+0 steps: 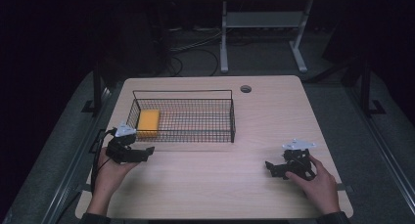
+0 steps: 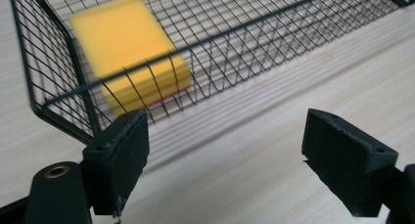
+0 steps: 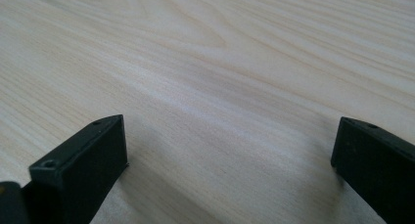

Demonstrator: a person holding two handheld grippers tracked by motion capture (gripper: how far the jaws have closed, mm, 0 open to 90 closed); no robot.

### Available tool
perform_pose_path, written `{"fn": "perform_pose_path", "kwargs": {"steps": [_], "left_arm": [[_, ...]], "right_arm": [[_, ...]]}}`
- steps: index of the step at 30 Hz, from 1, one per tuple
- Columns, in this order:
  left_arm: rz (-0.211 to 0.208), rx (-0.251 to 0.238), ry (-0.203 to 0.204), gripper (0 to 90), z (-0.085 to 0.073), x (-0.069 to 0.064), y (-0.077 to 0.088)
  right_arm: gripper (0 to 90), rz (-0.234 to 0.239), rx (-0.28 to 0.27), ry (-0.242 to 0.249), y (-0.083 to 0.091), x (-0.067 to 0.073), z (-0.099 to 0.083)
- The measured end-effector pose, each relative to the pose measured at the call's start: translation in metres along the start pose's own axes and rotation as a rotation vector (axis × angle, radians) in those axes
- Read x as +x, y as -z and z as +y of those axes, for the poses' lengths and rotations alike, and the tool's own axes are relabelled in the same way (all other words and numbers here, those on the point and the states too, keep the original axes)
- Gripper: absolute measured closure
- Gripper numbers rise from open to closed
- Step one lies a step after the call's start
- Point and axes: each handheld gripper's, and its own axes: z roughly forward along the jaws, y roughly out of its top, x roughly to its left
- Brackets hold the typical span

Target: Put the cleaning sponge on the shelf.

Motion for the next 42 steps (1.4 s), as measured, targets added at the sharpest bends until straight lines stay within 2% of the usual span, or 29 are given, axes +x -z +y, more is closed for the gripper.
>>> {"fn": "perform_pose_path", "kwargs": {"steps": [11,16,18,24,30,32,36,39,42], "left_arm": [[-0.023,0.012,-0.029,17.1,-0.031,-0.014,-0.012],[-0.03,0.01,-0.035,17.0,-0.038,-0.017,-0.014],[-0.05,0.03,-0.038,16.8,-0.043,-0.02,-0.017],[-0.058,0.05,-0.049,15.5,-0.05,-0.025,-0.02],[-0.061,0.052,-0.084,13.7,-0.06,-0.028,-0.026],[-0.079,0.037,-0.075,13.0,-0.062,-0.027,-0.028],[-0.086,0.016,-0.083,12.7,-0.064,-0.027,-0.029],[-0.1,-0.038,-0.087,12.5,-0.069,-0.025,-0.03],[-0.1,-0.037,-0.087,12.5,-0.069,-0.025,-0.03]], "right_arm": [[0.0,0.0,-0.001,0.0,0.0,0.0,0.0],[0.0,0.0,-0.001,0.001,0.0,0.0,0.0],[0.0,0.001,0.0,-0.002,0.0,0.0,0.0],[0.0,0.001,-0.001,0.0,0.0,0.0,0.0],[0.0,0.0,-0.001,0.001,0.0,0.0,0.0],[0.0,0.001,-0.001,0.001,0.0,0.0,0.0],[0.0,0.001,0.0,-0.001,0.0,0.0,0.0],[0.0,0.001,-0.002,0.002,0.0,0.0,0.0],[0.0,0.001,-0.002,0.003,0.0,0.0,0.0]]}}
